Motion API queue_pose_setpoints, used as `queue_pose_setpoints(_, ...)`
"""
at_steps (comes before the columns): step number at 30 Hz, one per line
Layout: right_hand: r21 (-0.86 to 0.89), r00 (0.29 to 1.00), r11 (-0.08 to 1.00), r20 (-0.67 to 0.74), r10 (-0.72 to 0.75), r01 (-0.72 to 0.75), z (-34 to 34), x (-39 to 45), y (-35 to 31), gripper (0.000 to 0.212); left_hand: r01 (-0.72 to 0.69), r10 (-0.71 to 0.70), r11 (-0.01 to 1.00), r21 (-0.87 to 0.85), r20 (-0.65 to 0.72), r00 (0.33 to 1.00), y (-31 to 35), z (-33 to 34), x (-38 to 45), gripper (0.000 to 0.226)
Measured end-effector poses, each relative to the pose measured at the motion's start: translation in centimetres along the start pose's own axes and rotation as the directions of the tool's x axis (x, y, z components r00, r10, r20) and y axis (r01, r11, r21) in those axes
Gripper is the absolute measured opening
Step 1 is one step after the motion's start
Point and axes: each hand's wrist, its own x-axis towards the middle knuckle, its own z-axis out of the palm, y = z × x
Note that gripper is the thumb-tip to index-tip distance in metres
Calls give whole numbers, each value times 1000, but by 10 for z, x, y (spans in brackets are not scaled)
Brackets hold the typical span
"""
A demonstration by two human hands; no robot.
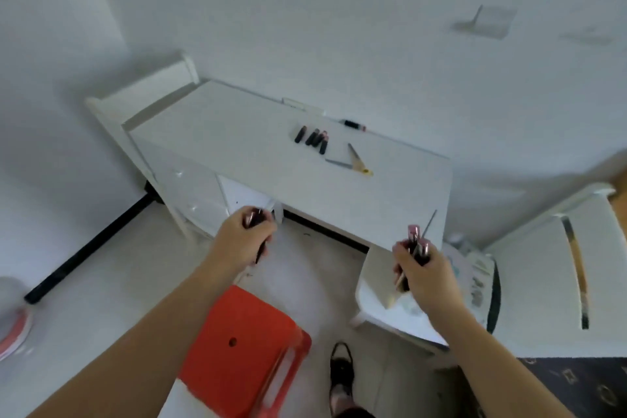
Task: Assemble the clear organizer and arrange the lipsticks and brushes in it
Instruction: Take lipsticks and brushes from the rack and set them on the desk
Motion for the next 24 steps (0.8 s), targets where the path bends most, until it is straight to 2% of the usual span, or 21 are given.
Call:
queue_pose_setpoints(5,-136,996,986,28,-89,92,12,144,-26,7,-34,35,997,68,-11,999,24,43,120,9)
queue_pose_setpoints(10,-343,992,934,103,-72,103,28,274,-38,23,-22,51,970,241,-112,992,31,86,227,19)
queue_pose_setpoints(13,-435,990,894,126,-62,111,43,336,-37,23,2,52,934,358,-141,989,29,106,283,24)
queue_pose_setpoints(18,-614,991,778,106,-86,133,67,408,-29,18,6,124,834,552,-198,972,14,135,351,23)
queue_pose_setpoints(24,-719,969,654,119,-216,234,95,449,-18,17,-20,220,787,616,-250,943,-6,156,383,26)
